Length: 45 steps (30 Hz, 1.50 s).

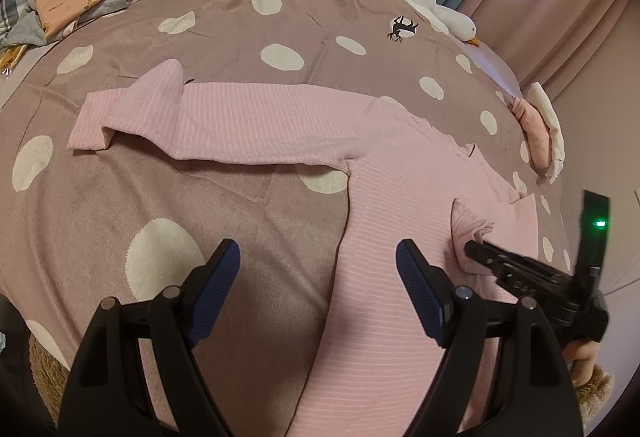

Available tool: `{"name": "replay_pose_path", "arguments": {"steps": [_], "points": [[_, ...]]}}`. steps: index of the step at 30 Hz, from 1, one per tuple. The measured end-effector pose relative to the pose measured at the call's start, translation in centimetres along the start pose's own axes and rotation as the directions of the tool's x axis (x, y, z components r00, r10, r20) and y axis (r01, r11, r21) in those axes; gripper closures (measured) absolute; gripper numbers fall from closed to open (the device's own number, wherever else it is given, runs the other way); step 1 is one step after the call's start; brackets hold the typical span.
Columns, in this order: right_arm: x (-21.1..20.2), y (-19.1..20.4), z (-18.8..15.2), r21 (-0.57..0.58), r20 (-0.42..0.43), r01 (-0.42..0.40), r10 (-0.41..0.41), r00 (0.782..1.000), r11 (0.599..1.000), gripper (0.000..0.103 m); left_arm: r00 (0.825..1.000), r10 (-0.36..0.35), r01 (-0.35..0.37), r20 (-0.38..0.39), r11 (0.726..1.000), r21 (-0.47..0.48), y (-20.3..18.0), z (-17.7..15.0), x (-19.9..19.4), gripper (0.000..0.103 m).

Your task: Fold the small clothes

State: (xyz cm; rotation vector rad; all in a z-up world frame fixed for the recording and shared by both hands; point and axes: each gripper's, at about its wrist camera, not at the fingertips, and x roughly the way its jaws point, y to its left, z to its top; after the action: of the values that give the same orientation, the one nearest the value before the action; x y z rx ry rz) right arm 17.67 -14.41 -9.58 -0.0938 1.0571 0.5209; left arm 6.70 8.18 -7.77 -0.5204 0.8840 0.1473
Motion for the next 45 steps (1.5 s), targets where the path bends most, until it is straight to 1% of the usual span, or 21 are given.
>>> {"name": "replay_pose_path", "arguments": {"steps": [1,2,3,6,8,13,17,22,24,26,31,34,38,40,45], "points": [[-0.5,0.0,0.0,-0.001,0.015,0.005,-0.005,1.000,1.000,0.057,1.000,0.000,0.000,-0.001,1.000,0.001,0.0,0.0,0.0,0.022],[-1.0,0.0,0.0,-0.001,0.035,0.013,-0.013,0.999,1.000,0.045,1.000,-0.001,0.001,-0.002,1.000,0.001,0.0,0.0,0.0,0.022],[-1.5,0.0,0.0,-0.002,0.055,0.023,-0.023,0.998,1.000,0.042,1.000,-0.002,0.002,-0.002,1.000,0.002,0.1,-0.1,-0.1,0.022],[-2.6,-0.3,-0.1,-0.012,0.091,0.049,-0.048,0.995,0.999,0.042,1.000,0.001,-0.001,-0.003,1.000,0.004,0.1,-0.1,-0.1,0.022],[-2.7,-0.8,-0.2,0.005,0.094,0.059,-0.059,0.994,0.998,0.041,1.000,0.003,-0.003,-0.002,1.000,0.004,0.2,-0.1,-0.1,0.022],[-1.7,-2.5,-0.6,0.075,0.066,0.099,-0.104,0.992,0.992,0.041,1.000,0.003,-0.003,-0.001,1.000,0.009,0.2,-0.2,-0.1,0.022],[-0.7,-3.2,-0.9,0.110,0.033,0.076,-0.080,0.996,0.991,0.041,1.000,0.010,-0.010,-0.004,1.000,0.007,0.2,-0.2,-0.1,0.022],[1.1,-3.2,-1.4,0.110,-0.021,0.091,-0.089,0.996,0.990,0.041,1.000,0.010,-0.010,-0.010,1.000,0.011,0.1,-0.2,0.0,0.022],[1.9,-2.8,-1.8,0.099,-0.051,0.115,-0.111,0.993,0.988,0.041,1.000,0.012,-0.011,-0.010,1.000,0.017,0.0,-0.2,0.1,0.022],[2.2,-2.5,-2.1,0.088,-0.053,0.125,-0.121,0.991,0.988,0.041,1.000,0.013,-0.013,-0.014,1.000,0.021,0.0,-0.3,0.2,0.022],[1.9,-2.8,-2.2,0.104,-0.044,0.113,-0.109,0.993,0.988,0.041,1.000,0.016,-0.016,-0.019,1.000,0.026,-0.1,-0.2,0.4,0.022],[0.5,-3.3,-2.2,0.130,-0.010,0.109,-0.109,0.994,0.986,0.041,1.000,0.016,-0.015,-0.013,0.999,0.038,-0.5,-0.2,0.3,0.022],[-2.7,-4.5,-2.6,0.172,0.066,0.098,-0.111,0.992,0.980,0.041,1.000,0.018,-0.017,-0.014,0.998,0.060,-1.4,0.0,0.5,0.022],[-4.5,-5.3,-2.9,0.195,0.104,0.096,-0.118,0.987,0.976,0.041,1.000,0.012,-0.011,-0.012,0.997,0.075,-2.0,0.1,0.5,0.022],[-7.2,-7.2,-4.5,0.269,0.160,0.101,-0.148,0.976,0.958,0.041,0.999,-0.022,0.025,-0.025,0.990,0.136,-4.1,0.1,0.8,0.022]]}}
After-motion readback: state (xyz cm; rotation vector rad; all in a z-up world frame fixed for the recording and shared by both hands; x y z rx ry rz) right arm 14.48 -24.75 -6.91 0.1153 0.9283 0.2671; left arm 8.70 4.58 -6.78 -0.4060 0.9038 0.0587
